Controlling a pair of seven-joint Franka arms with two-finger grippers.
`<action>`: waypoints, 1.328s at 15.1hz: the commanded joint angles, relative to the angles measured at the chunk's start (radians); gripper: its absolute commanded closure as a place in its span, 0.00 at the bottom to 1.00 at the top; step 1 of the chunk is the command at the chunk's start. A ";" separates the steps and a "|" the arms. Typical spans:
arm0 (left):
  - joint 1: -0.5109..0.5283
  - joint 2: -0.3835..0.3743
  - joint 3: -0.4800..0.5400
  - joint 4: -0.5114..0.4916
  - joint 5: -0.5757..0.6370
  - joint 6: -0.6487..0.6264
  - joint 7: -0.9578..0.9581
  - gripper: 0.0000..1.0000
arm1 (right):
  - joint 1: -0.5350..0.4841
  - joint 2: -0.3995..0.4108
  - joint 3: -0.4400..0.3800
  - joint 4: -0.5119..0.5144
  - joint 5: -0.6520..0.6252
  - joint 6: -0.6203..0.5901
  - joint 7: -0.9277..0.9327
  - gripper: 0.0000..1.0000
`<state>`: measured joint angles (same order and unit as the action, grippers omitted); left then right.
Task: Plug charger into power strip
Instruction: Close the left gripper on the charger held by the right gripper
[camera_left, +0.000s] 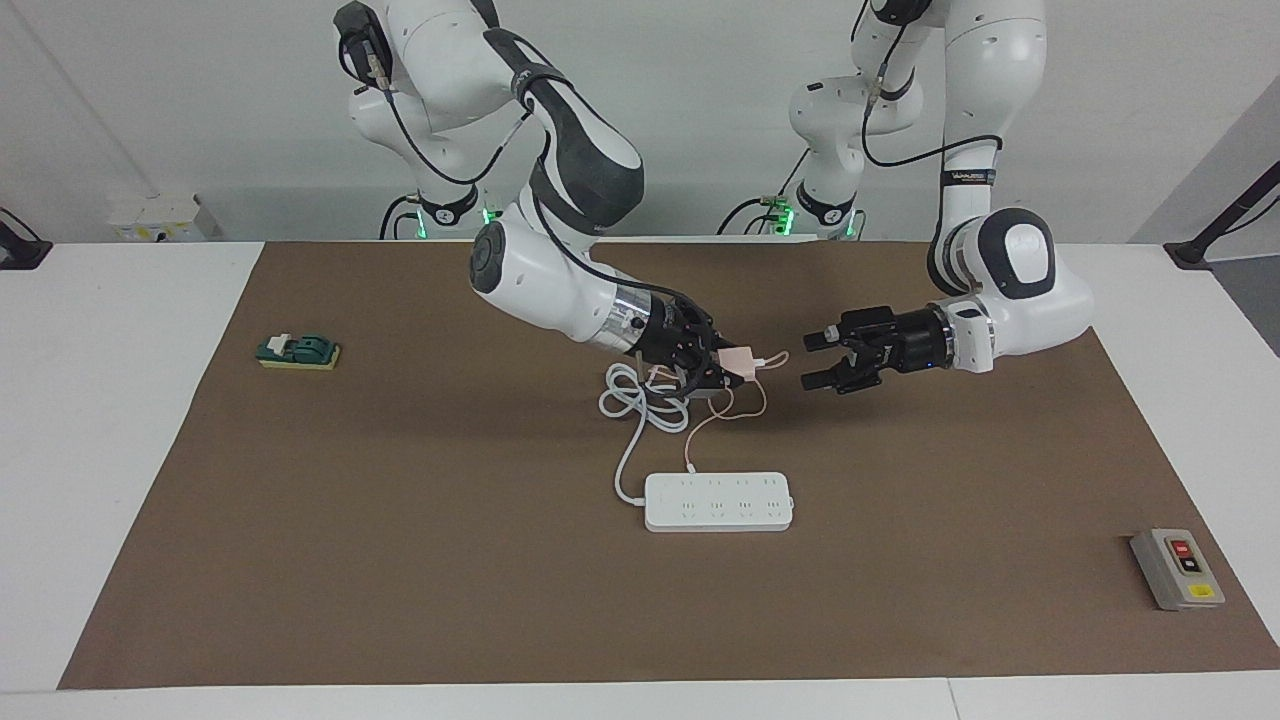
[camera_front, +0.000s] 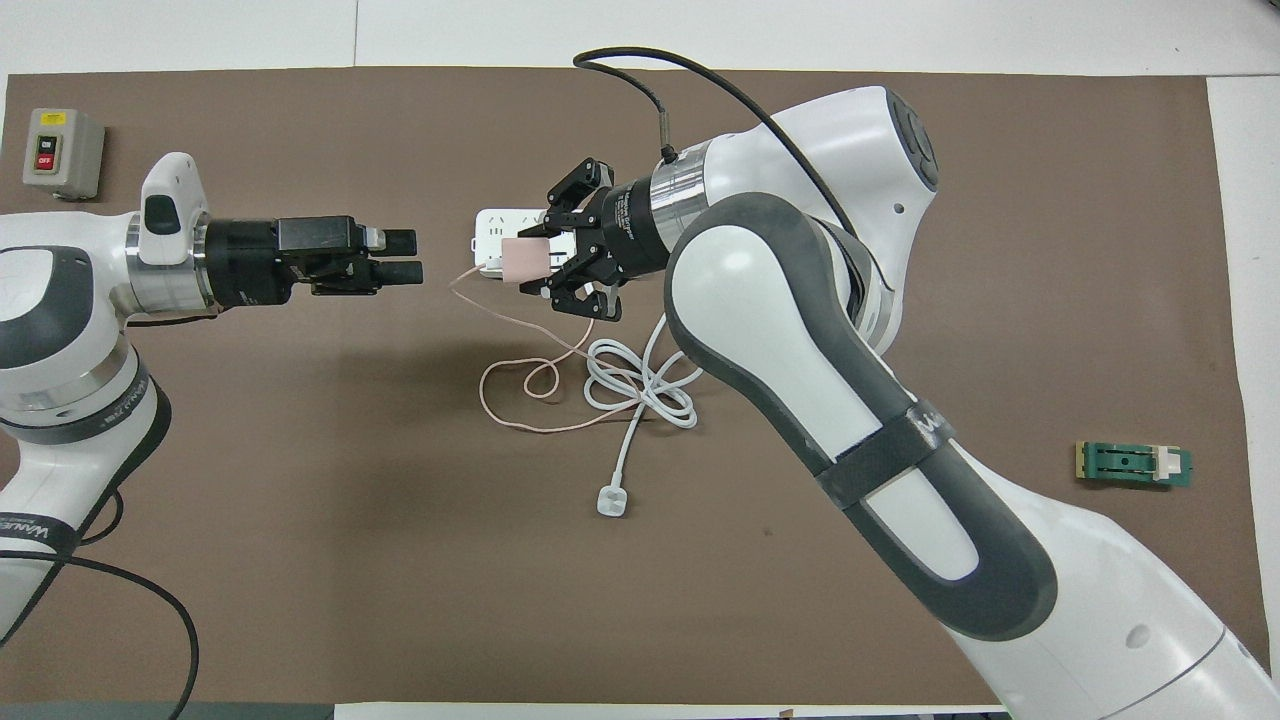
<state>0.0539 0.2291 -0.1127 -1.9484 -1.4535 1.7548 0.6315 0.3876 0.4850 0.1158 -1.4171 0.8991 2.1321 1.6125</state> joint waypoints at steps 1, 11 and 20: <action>-0.031 0.003 0.010 -0.021 -0.033 0.006 0.129 0.00 | 0.004 0.000 -0.002 0.001 0.017 0.015 0.026 1.00; -0.109 0.006 0.010 -0.018 -0.036 0.009 0.123 0.00 | 0.004 0.000 -0.002 0.001 0.023 0.019 0.032 1.00; -0.112 0.006 0.005 -0.020 -0.057 0.012 0.111 0.00 | 0.002 0.001 -0.002 0.003 0.024 0.019 0.037 1.00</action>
<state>-0.0482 0.2397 -0.1138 -1.9575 -1.4793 1.7550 0.7630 0.3874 0.4850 0.1153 -1.4170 0.8991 2.1352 1.6262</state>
